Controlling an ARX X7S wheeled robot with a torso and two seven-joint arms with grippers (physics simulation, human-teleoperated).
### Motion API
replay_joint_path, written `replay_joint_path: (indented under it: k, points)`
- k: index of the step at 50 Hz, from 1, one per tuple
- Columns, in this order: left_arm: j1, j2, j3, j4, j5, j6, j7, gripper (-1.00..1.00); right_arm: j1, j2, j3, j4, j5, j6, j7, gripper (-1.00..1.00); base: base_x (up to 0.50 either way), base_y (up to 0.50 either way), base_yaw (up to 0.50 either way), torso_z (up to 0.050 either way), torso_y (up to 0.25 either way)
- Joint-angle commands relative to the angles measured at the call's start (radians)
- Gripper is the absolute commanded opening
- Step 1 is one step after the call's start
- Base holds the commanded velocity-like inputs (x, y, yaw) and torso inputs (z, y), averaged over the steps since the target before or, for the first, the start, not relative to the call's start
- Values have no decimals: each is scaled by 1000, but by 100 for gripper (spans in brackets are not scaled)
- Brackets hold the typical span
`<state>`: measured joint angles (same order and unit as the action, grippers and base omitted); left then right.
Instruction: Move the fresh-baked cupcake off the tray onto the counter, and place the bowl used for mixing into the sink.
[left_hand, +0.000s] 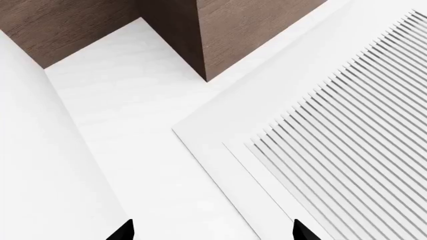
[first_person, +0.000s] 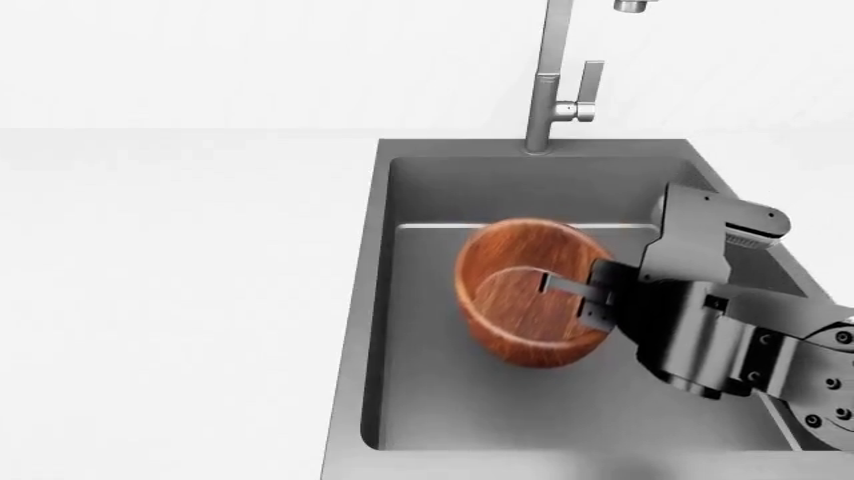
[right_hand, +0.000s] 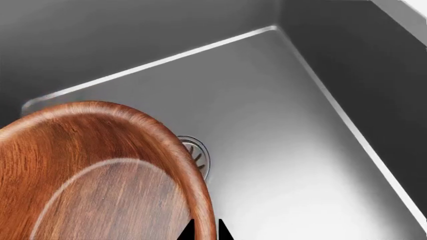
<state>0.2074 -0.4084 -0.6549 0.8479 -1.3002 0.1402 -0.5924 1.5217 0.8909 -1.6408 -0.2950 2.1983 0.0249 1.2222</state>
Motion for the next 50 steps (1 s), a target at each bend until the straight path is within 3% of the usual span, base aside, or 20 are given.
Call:
replay_joint_path:
  k: [1,21,33,50]
  points:
    - [-1,-2,1,0,1,0,-2,100,0,-7,1,7,8,33,-22,100,0,0,0,0,0]
    - [1,0,1,-1,1,2,1,100,15,2,4,0,29,66,-16,100,0,0,0,0,0]
    - [4,-2,-2,1,-2,4,0,100,155,77,48,-75,76,145,83,100,0,0,0,0,0]
    - [5,-1,-2,2,0,5,1,100,321,79,87,-117,162,271,189,100,0,0,0,0,0]
